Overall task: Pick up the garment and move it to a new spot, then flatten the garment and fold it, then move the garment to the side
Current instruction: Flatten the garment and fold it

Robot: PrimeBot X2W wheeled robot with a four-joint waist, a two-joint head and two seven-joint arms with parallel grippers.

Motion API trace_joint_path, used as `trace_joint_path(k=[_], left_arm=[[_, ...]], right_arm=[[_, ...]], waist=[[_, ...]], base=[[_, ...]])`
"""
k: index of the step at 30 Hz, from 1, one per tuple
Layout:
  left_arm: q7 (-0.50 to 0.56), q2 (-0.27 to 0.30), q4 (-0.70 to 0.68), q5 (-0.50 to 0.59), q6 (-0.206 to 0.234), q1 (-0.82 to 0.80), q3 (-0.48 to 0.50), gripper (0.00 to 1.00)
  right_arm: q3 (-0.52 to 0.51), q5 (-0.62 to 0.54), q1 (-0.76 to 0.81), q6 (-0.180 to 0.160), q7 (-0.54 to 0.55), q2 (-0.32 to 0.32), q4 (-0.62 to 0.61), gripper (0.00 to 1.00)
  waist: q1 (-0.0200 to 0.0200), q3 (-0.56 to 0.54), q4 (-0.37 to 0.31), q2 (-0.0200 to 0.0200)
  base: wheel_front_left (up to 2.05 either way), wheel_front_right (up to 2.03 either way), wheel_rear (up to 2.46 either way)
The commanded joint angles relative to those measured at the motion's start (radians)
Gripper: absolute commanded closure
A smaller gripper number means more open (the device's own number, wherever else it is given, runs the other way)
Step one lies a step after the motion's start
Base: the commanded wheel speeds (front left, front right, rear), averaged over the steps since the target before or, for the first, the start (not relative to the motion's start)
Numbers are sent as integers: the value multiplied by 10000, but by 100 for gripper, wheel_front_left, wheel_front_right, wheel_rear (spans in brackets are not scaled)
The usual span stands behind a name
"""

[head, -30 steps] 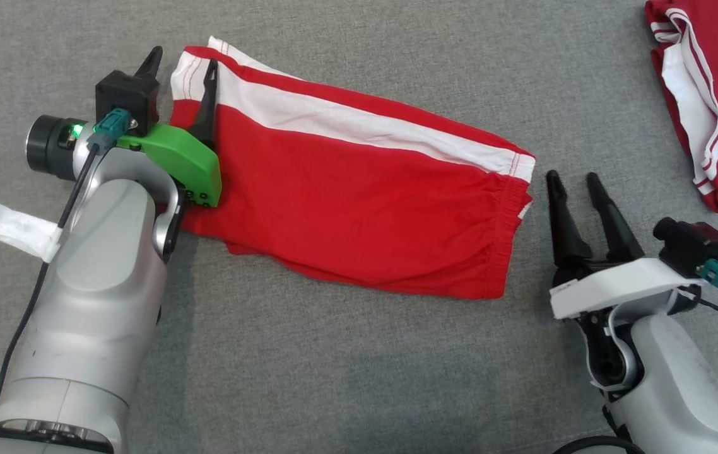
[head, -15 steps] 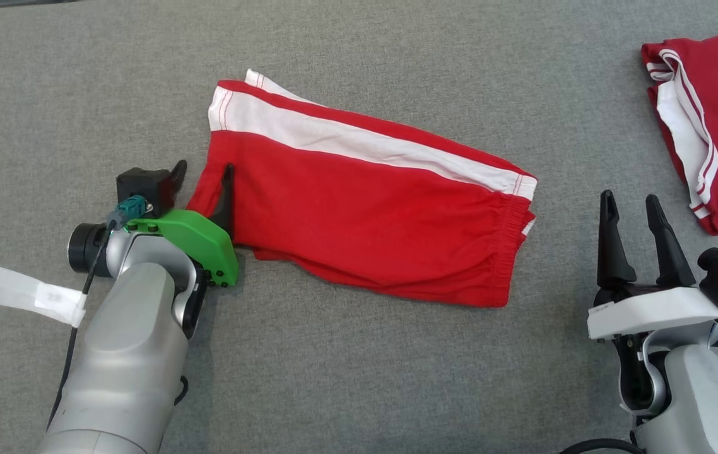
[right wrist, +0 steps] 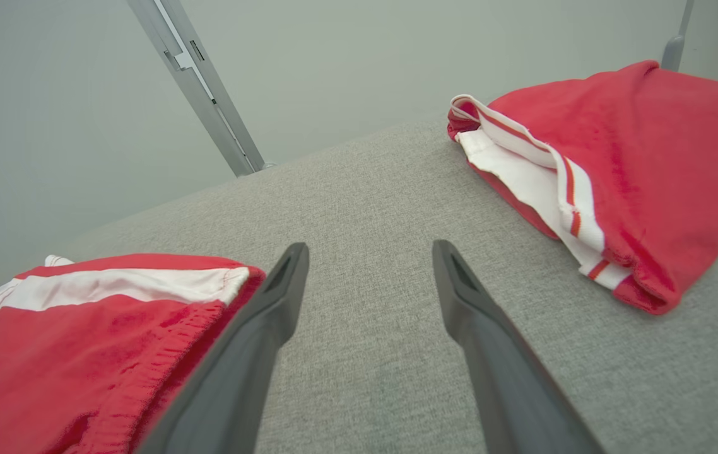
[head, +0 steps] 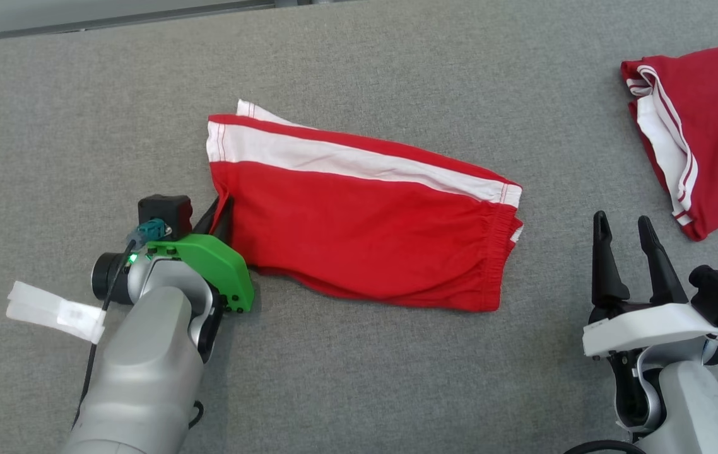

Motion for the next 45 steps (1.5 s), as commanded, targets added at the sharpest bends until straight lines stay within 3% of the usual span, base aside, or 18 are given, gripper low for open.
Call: trace_joint_path(k=[1,9,17,23,24,25,26,27,39,45], left_arm=[[-18,25,132,-118,-22,390,-59,100],[-156,6,-41,-343,192,1251,-26,100],[-173,2,-1301,-194,793,2601,-8,100],[-174,10,-1919,-59,1049,3221,249,100],[-173,28,-2038,-14,1081,3314,319,92],[-175,48,-2183,18,1119,3408,383,58],[-175,62,-2365,86,1173,3487,463,13],[-175,64,-2574,134,1238,3587,553,0],[-165,464,-6005,1647,1795,5476,1944,0],[-165,492,-7166,2322,1660,6502,2555,0]], right_arm=[[-14,60,171,-4,3,-8,52,0],[173,262,656,-4,3,-6,329,0],[200,255,1069,-5,3,-8,499,0],[270,192,1077,-4,3,-11,560,0],[276,159,1071,-5,3,-11,566,0],[276,128,1071,-4,3,-11,564,0],[267,107,1076,-5,3,-11,560,0],[249,91,1085,-5,3,-11,554,0],[-57,-399,1192,-4,3,-9,240,0],[-5,-728,1367,-5,3,-10,85,0]], waist=[[0,-407,199,0],[0,-1429,855,0],[0,-2038,1630,0],[0,-2080,1696,0],[0,-2081,1693,0],[0,-2078,1687,0],[0,-2077,1686,0],[0,-2082,1687,0],[0,-2392,1809,0],[0,-2680,1861,0]], base=[[0,0,0],[0,0,0],[0,0,0],[0,0,0],[0,0,0],[0,0,0],[0,0,0],[0,0,0],[0,0,0],[0,0,0]])
